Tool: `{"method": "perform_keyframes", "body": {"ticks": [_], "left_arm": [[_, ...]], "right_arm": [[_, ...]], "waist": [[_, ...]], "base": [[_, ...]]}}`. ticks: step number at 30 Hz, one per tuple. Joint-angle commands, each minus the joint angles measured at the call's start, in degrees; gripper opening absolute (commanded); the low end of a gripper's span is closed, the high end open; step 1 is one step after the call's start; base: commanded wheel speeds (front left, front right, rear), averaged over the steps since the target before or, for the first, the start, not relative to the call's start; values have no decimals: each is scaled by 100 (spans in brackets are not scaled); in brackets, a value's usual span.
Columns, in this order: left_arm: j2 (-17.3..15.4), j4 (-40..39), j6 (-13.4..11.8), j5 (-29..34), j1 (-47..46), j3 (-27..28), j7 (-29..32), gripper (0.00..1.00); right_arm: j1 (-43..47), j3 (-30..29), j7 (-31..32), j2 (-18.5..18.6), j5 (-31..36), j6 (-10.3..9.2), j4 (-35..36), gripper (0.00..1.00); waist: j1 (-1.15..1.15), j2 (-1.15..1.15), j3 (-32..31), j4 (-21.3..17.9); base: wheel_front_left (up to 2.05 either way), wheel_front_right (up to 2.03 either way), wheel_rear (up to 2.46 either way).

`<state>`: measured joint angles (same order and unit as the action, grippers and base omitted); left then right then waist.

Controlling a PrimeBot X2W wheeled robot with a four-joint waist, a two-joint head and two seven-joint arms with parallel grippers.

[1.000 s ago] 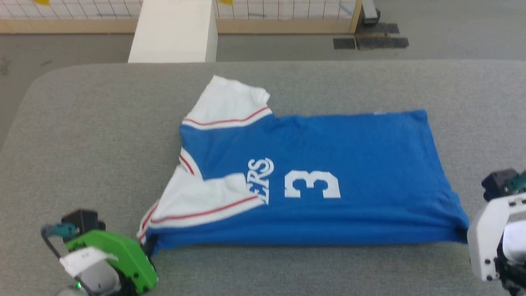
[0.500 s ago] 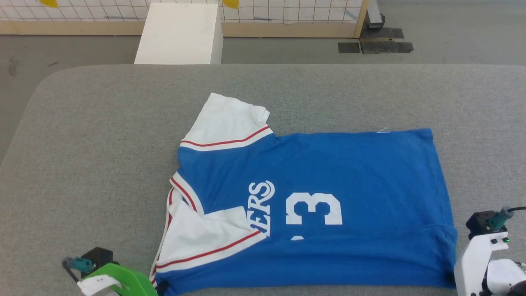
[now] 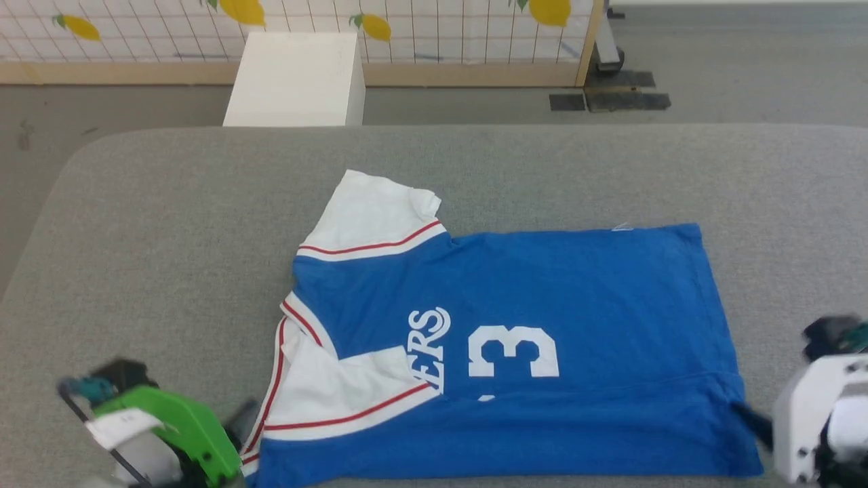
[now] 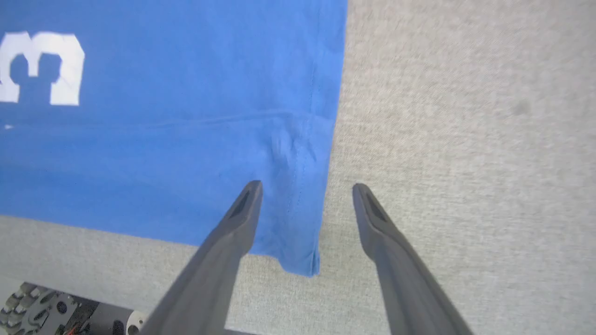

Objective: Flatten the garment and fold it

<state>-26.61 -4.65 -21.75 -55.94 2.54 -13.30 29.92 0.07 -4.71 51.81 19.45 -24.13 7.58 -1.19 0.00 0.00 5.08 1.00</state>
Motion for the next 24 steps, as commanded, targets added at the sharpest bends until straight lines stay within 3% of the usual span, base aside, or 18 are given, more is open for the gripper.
{"method": "perform_keyframes", "body": {"ticks": [1,5,9,17,24], "left_arm": [[-105,-181,-30,67,-206,87,-50,100],[-165,-613,61,332,-501,321,-585,100],[-55,-717,376,692,-760,396,-1445,100],[332,-105,1172,1371,-1010,284,-3429,100],[542,653,1505,1649,-1333,102,-4148,100]], "right_arm": [[-175,-133,-118,3,-16,-9,151,100],[-473,-464,-716,-65,41,-9,467,100],[-756,-602,-1600,-130,136,-9,495,100],[-937,-504,-3338,-200,330,-9,155,100],[-1046,-399,-3897,-239,346,-9,-223,100]], "waist": [[0,0,-84,-28],[0,0,-114,-62],[0,0,-96,-90],[0,0,104,-81],[0,0,450,-48]], "base": [[0,0,0],[0,0,0],[0,0,0],[0,0,0],[0,0,0]]}}
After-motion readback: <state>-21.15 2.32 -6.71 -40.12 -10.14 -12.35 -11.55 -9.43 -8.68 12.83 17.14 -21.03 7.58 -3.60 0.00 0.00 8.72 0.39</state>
